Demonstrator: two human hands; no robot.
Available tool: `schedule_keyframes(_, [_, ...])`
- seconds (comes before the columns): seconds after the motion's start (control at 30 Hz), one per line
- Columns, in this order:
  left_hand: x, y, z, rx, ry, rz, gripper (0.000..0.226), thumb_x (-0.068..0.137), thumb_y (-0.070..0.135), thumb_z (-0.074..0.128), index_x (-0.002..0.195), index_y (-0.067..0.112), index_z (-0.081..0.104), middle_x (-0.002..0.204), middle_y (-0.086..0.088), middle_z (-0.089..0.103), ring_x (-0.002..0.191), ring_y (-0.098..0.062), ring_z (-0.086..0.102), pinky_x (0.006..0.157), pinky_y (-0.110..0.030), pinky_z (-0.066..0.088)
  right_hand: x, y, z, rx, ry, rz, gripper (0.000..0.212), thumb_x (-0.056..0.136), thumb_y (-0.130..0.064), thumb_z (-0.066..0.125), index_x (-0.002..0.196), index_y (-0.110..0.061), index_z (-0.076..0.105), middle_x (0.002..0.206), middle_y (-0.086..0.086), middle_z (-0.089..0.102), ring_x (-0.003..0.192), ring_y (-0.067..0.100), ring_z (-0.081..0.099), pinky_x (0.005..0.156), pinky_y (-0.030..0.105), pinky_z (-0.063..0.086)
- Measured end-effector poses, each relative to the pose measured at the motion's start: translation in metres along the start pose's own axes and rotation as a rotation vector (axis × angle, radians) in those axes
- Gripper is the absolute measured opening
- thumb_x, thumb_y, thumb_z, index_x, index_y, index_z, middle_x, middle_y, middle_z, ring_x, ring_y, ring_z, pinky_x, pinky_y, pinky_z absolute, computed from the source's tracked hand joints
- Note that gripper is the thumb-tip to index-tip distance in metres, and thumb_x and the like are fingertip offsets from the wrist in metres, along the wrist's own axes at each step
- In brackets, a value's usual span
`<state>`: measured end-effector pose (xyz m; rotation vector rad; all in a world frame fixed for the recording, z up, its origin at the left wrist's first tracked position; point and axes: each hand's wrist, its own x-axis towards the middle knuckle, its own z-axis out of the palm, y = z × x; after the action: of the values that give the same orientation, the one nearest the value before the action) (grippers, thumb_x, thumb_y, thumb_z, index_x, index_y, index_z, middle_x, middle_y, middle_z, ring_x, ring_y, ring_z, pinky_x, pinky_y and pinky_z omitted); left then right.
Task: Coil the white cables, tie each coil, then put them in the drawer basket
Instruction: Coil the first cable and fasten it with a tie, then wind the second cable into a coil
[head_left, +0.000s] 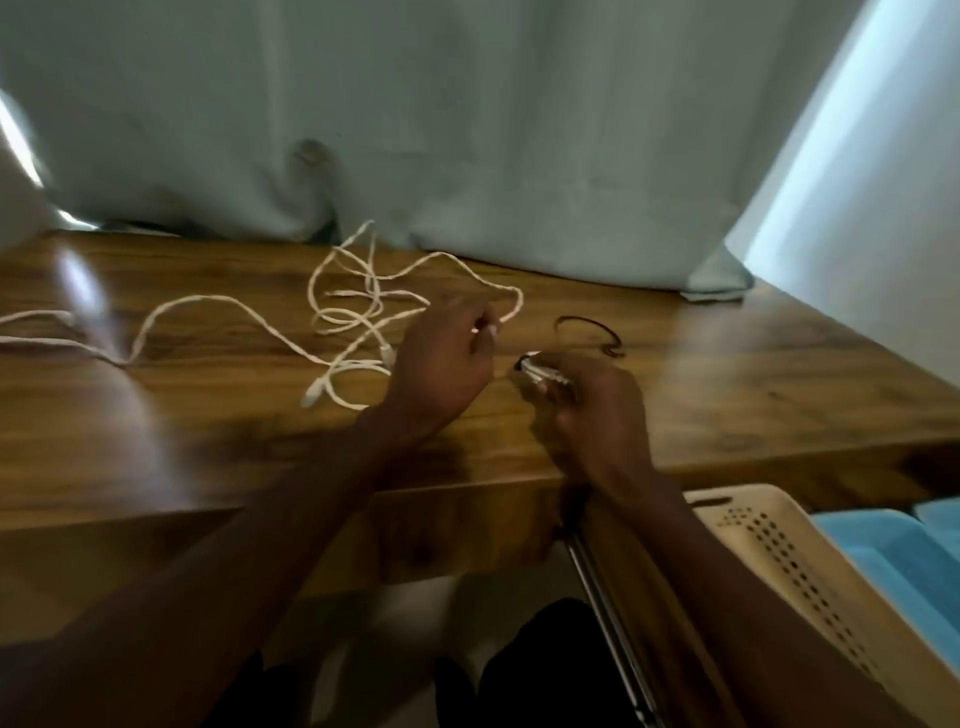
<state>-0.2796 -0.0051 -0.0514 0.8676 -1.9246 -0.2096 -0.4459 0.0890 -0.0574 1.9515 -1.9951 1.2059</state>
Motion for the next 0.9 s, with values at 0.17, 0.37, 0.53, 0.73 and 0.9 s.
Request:
schedule_keyframes(0.17, [-0.012,-0.002,0.013,0.166,-0.152,0.161,0.007,0.089,0.018,0.062,0.094,0.019,0.067,0.093,0.001,0.067,0.094,-0.025,0.061,0.083,-0.042,0.045,-0.009,0.020,-0.008,-0.144,-0.088,0.035,0.055,0.091,-0.063,0.051,0.136,-0.034,0.060,0.151,-0.007,0.050,0.141,0.017,0.042,0.111,0.051,0.037])
schedule_keyframes(0.37, [-0.011,-0.006,0.012,0.182,-0.113,0.078,0.008,0.090,0.020,0.061,0.093,0.017,0.067,0.091,-0.001,0.067,0.092,-0.025,0.059,0.085,-0.045,0.047,0.027,0.026,0.014,-0.382,-0.433,0.105,0.063,0.102,-0.067,0.014,0.154,-0.037,0.034,0.170,0.000,0.023,0.156,0.033,0.019,0.117,0.067,0.018])
schedule_keyframes(0.53, [-0.009,-0.009,0.009,0.103,-0.085,-0.022,0.010,0.090,0.019,0.060,0.093,0.016,0.069,0.090,0.000,0.068,0.090,-0.023,0.061,0.084,-0.047,0.050,0.031,0.026,0.025,-0.429,-0.406,0.153,0.069,0.097,-0.071,0.011,0.143,-0.031,0.044,0.158,0.004,0.042,0.142,0.037,0.038,0.109,0.063,0.030])
schedule_keyframes(0.73, [-0.023,-0.011,-0.028,0.150,0.002,0.101,0.016,0.090,0.010,0.061,0.102,0.017,0.068,0.103,0.001,0.069,0.099,-0.022,0.059,0.089,-0.044,0.048,0.033,0.021,0.024,-0.411,-0.400,0.184,0.070,0.097,-0.075,0.017,0.150,-0.032,0.037,0.167,0.004,0.026,0.155,0.031,0.020,0.115,0.070,0.014])
schedule_keyframes(0.9, [-0.042,-0.033,-0.077,0.395,0.092,0.078,0.039,0.082,0.014,0.068,0.120,0.010,0.061,0.118,-0.010,0.060,0.106,-0.030,0.053,0.091,-0.045,0.044,0.030,-0.009,0.035,-0.336,-0.004,-0.037,0.056,0.104,-0.056,0.034,0.147,-0.023,0.047,0.161,0.002,0.038,0.151,0.024,0.032,0.118,0.067,0.016])
